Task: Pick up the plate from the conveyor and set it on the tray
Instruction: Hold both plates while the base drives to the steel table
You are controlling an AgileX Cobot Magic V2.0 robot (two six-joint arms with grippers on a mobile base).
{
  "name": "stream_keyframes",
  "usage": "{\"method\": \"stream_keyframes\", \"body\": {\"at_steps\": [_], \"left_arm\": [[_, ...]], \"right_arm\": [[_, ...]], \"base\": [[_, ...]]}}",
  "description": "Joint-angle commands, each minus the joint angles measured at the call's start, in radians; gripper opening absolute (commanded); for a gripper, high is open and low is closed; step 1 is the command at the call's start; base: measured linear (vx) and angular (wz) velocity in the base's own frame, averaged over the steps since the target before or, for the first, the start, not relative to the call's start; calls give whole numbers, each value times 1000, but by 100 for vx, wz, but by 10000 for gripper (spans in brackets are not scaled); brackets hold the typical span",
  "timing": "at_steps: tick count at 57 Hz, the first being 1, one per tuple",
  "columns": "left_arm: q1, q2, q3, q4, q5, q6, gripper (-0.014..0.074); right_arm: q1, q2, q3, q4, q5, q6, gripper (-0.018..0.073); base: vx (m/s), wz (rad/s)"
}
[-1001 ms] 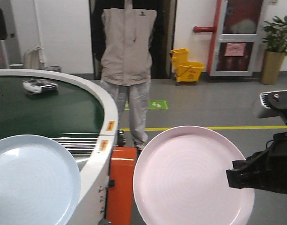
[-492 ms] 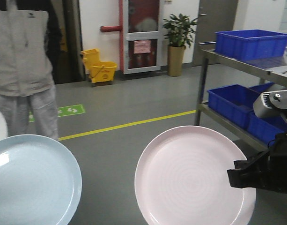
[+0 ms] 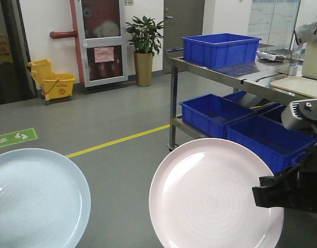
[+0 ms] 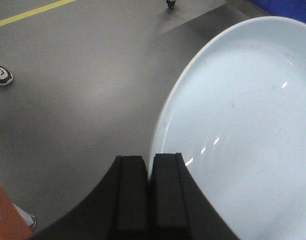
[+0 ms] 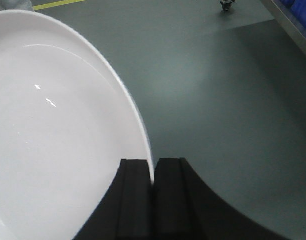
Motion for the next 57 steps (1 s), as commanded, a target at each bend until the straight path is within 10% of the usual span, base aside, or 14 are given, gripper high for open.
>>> {"method": "stream_keyframes", "body": {"at_steps": [1, 57], "left_arm": [[-5, -19, -31, -16, -76, -8, 0], [-5, -19, -31, -16, -76, -8, 3]], "right_arm": [[-1, -18, -30, -7, -79, -8, -13], [-1, -18, -30, -7, -64, -8, -13]], "base": [[36, -12], [46, -1]]}}
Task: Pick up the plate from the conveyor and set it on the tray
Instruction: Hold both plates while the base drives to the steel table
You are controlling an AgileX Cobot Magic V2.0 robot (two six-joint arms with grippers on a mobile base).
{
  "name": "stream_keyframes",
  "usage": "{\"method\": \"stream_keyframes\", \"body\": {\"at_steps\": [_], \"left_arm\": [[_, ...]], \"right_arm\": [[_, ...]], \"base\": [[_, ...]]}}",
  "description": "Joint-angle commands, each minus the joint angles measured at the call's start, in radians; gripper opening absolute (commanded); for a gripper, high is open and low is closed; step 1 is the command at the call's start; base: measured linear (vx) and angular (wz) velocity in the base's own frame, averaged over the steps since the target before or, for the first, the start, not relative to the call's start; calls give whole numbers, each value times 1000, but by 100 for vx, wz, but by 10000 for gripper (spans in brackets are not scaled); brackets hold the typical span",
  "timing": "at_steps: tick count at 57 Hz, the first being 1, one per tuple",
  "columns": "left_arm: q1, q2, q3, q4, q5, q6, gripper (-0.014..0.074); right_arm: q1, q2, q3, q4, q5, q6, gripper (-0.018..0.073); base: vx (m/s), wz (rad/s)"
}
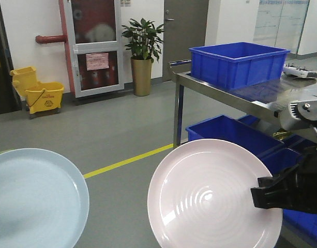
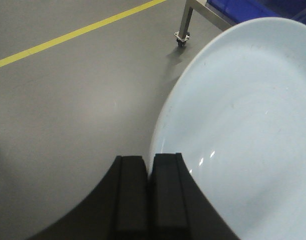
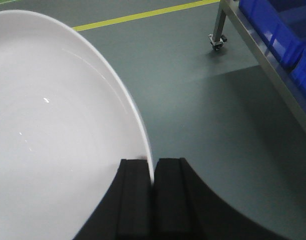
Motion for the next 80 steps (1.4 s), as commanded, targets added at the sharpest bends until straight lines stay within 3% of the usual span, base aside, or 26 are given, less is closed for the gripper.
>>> {"method": "stream_keyframes", "body": {"at_steps": [1, 80], "left_arm": [[-5, -19, -31, -17, -76, -8, 4], [-5, -19, -31, -16, -76, -8, 4]], "right_arm": [[-1, -18, -30, -10, -65, -8, -13], [-1, -18, -30, -11, -65, -8, -13]], "base": [[50, -17], [44, -44]]}}
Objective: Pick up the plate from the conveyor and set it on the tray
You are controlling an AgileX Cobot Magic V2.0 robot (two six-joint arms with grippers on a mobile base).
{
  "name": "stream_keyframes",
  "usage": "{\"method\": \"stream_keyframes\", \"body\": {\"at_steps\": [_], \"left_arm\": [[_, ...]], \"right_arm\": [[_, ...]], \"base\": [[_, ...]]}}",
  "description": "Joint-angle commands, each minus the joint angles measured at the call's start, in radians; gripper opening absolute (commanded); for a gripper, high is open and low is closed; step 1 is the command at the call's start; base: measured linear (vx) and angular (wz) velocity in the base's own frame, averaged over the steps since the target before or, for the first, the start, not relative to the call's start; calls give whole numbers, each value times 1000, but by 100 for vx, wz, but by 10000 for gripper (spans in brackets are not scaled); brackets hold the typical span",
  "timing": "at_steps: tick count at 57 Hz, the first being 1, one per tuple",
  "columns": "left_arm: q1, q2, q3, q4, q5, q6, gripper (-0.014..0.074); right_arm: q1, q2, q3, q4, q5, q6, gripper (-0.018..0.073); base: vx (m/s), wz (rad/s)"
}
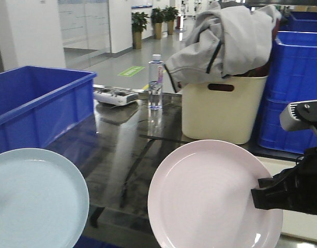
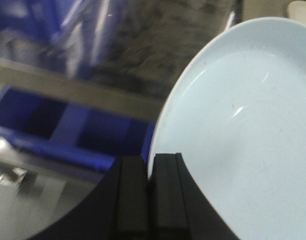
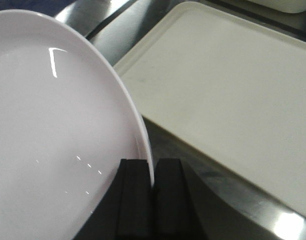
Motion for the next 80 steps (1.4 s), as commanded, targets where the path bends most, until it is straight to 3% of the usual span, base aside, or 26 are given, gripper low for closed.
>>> {"method": "stream_keyframes", "body": {"at_steps": [1, 34, 80], "left_arm": [[-5, -19, -31, -17, -76, -8, 4], [-5, -8, -31, -17, -81, -8, 4], [-5, 18, -31, -17, -80, -8, 4]], "right_arm": [[-1, -18, -30, -11, -72, -8, -13], [-1, -18, -30, -11, -72, -8, -13], [-1, -18, -30, -15, -85, -8, -12]], "base": [[34, -58], [27, -56], [2, -4]]}}
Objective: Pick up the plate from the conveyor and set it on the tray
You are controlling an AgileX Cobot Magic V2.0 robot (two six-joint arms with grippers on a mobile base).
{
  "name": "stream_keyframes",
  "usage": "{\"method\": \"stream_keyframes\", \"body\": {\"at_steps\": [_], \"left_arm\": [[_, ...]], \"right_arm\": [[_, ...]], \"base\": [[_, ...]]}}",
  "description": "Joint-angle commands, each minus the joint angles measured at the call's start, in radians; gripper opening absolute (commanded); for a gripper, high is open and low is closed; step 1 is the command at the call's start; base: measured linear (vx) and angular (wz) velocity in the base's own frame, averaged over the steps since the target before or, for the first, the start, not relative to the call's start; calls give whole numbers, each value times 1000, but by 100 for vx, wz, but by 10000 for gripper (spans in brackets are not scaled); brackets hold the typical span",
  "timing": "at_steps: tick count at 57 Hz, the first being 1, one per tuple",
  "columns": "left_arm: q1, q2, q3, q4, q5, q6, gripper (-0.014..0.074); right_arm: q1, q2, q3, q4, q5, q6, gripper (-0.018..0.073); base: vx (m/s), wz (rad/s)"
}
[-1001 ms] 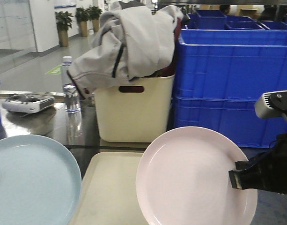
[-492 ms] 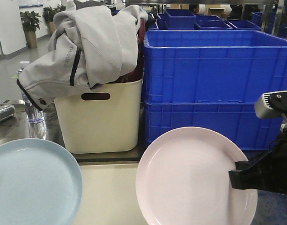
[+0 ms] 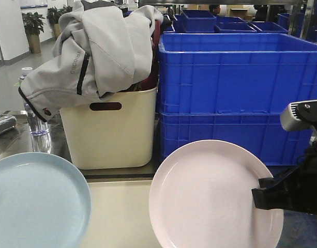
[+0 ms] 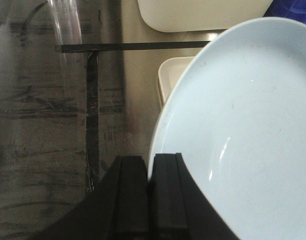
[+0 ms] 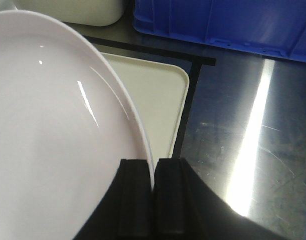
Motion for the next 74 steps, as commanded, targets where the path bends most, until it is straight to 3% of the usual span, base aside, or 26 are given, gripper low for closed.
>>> {"method": "stream_keyframes", "body": {"at_steps": [1, 20, 24, 31, 44, 51, 60, 74], "left_arm": [[-5, -12, -31, -15, -78, -8, 4], [-5, -12, -31, -15, -55, -8, 4], [-5, -9, -31, -46, -42, -14, 4], [-5, 38, -31, -212, -77, 35, 4], [-6, 238, -31, -719, -126, 372, 4], [-7, 360, -31, -917, -151, 498, 4], [-47, 494, -31, -1037, -158, 639, 4], [-107, 587, -31, -1088, -199, 702, 62]], "right_arm": [[-1, -18, -30, -11, -89, -8, -12], [-1, -18, -30, -5, -128, -5, -12], [-1, -18, -30, 1, -137, 20, -12], [-1, -18, -31, -14, -159, 74, -12], [-1, -18, -31, -15, -213, 118, -12], [-1, -18, -31, -6, -245, 126, -12], [-1, -18, -31, -6, -258, 128, -12], [-1, -18, -31, -7, -257, 128, -12]], "base": [[0, 0], [0, 0], [0, 0], [0, 0], [0, 0], [0, 0], [0, 0], [0, 0]]}}
